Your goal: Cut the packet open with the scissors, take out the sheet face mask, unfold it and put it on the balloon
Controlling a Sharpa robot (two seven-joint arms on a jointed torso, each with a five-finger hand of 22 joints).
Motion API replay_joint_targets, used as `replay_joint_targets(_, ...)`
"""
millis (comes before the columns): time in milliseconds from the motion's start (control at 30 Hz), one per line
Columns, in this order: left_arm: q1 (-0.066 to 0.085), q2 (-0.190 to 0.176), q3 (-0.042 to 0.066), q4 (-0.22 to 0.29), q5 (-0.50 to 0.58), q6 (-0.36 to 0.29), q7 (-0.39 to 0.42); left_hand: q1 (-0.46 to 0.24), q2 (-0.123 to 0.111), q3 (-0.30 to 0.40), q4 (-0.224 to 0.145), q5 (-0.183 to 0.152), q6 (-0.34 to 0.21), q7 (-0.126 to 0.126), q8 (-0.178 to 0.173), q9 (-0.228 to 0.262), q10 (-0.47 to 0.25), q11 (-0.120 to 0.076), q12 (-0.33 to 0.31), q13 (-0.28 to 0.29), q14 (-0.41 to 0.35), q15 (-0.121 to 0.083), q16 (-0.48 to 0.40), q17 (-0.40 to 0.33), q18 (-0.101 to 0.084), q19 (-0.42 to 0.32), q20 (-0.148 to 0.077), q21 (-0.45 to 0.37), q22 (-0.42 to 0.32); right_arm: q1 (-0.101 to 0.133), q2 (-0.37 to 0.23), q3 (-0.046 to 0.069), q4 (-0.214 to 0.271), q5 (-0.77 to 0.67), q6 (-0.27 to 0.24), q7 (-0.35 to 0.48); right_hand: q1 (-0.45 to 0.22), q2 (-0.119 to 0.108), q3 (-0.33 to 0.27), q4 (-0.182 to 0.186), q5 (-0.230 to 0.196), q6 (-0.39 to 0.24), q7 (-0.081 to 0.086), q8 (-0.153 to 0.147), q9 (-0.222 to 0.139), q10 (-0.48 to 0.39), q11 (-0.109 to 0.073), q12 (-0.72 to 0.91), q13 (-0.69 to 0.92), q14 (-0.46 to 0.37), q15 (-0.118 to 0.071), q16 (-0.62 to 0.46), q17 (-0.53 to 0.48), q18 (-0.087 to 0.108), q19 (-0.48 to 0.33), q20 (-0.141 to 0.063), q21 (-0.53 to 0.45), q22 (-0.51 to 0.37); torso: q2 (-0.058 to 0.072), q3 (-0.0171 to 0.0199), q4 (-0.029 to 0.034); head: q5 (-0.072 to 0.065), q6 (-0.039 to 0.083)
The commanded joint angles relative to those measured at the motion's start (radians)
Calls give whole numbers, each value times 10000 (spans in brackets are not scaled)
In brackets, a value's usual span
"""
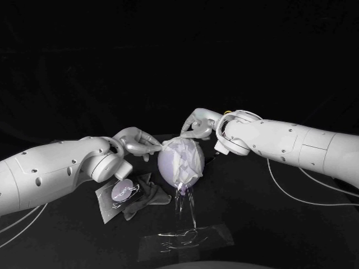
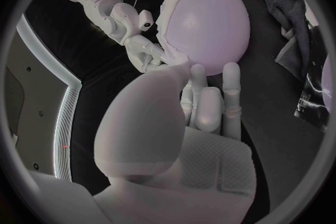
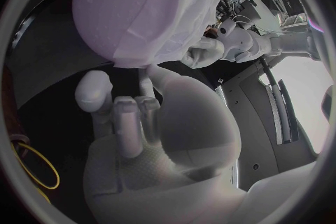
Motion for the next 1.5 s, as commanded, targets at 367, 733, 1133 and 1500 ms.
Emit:
replay_joint_targets(367, 14, -289, 12, 24, 624, -383, -167, -611, -158, 731, -392, 48, -76, 41, 285, 647, 134, 22, 98, 38, 109, -8, 45, 69, 134, -40, 0, 197, 162, -3, -150, 7, 80, -827, -1370, -911, 33, -6, 197, -115, 49, 181, -156, 293, 474, 1041, -108, 35, 2627, 1042, -106, 35, 2635, -139, 108, -64, 165, 818, 29, -10, 4, 0, -2)
replay_joint_targets(733, 13, -284, 11, 100, 837, -225, -367, -722, -187, 837, -492, 50, -85, 33, 339, 691, 166, 16, 109, 36, 162, -13, 67, 171, 129, -7, -2, 232, 199, -2, -134, 11, 105, -806, -1297, -967, -5, -15, 260, -139, 50, 163, -160, 338, 521, 1041, -113, 35, 2627, 1042, -112, 35, 2635, -139, 115, -75, 162, 830, 38, -8, -2, 17, 19)
replay_joint_targets(1133, 13, -151, 15, -44, 789, -971, 551, -2406, -688, 58, 400, 17, -1686, 637, -340, 454, -1536, 745, -1876, -1142, -3015, 715, -2161, -5099, -50, -983, 427, -1039, -575, 20, -300, 10, 167, 549, -2205, -410, -1466, -610, -641, 998, 45, -1866, 772, -851, 170, -97, 702, -1900, 1324, 365, 585, -380, 1204, 224, -1695, 325, -2962, -124, 44, -15, -2, -24, 92)
replay_joint_targets(1500, 8, 316, 254, -665, 297, -1051, 1538, -2146, -544, -984, 759, 34, -1874, 879, -450, 120, -1770, 1046, -3057, -2269, -3539, 971, -3414, -5768, 109, -966, 1002, -2544, -1614, 84, -1429, 14, 1212, 1685, -1892, -374, -1132, -396, -770, 1185, 46, -1513, 686, -872, 183, 238, 630, -1406, 1614, 596, 529, -242, 1661, 306, -1564, 429, -2896, -87, 73, -19, -24, -57, 132)
